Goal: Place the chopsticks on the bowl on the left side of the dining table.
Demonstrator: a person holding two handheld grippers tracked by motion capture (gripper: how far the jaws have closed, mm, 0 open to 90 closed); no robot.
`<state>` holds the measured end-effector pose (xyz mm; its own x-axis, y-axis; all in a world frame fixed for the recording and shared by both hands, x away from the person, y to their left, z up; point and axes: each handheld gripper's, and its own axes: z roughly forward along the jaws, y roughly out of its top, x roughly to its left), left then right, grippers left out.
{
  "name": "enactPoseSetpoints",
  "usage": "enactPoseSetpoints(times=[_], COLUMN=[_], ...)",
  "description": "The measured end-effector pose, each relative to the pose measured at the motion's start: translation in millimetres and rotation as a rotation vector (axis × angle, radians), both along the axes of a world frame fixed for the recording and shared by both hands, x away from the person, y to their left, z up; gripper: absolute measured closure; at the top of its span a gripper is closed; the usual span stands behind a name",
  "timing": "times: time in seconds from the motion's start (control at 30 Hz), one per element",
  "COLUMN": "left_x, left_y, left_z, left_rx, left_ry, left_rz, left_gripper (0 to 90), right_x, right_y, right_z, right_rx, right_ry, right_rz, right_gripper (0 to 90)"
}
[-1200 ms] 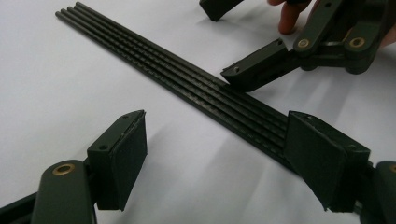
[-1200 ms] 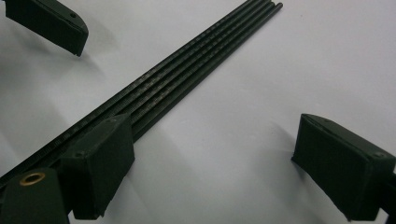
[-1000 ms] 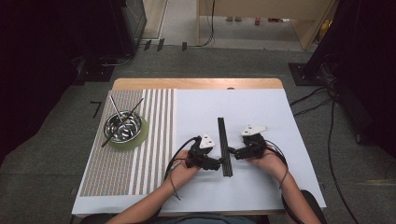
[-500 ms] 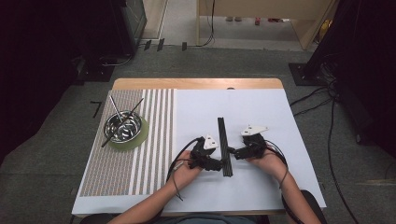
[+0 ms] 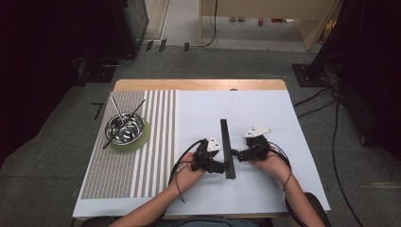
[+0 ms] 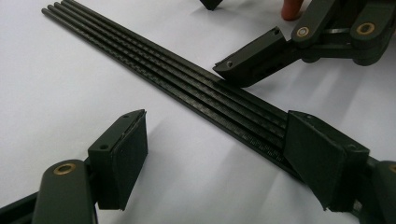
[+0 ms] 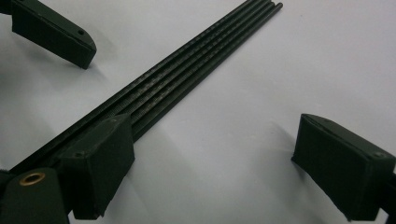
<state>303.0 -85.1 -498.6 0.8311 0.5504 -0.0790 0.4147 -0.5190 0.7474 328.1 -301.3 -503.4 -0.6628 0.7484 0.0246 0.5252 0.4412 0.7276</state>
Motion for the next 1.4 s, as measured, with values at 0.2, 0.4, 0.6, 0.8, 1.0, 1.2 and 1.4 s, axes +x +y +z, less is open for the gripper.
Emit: enactPoseSetpoints(times=[0.2,0.4,0.6,0.8,1.0,1.2,1.4], left_x=[-0.9,-1.7,-1.8,-0.7,-0.3,-0.9,-0.8], left_y=[-0.4,0.1,4.3,8.8,12.5,13.3,15.1], left_z=[0.0,-0.1,0.1,-0.2,-0.4,-0.7,-0.3], left_rx=[0.026,0.040,0.043,0.039,0.047,0.059,0.055], left_ry=[-0.020,-0.032,-0.028,-0.026,-0.031,-0.041,-0.042], left_rz=[-0.016,-0.027,-0.030,-0.045,-0.079,-0.088,-0.081], left_gripper=[22.2,22.2,21.6,21.2,20.0,20.0,22.5], right_x=[0.0,0.0,0.0,0.1,0.1,0.1,0.1], right_y=[0.0,0.0,0.0,-0.1,-0.1,0.0,-0.2], right_z=[0.0,0.0,0.0,-0.1,-0.1,-0.1,-0.1], right_rx=[0.000,0.001,0.000,0.000,0.000,0.000,-0.001], right_ry=[0.000,0.000,-0.001,-0.002,-0.002,-0.002,-0.003], right_rz=[0.000,0.000,0.000,0.002,0.002,0.002,0.003], right_gripper=[11.9,11.9,11.9,11.9,11.9,11.9,11.8])
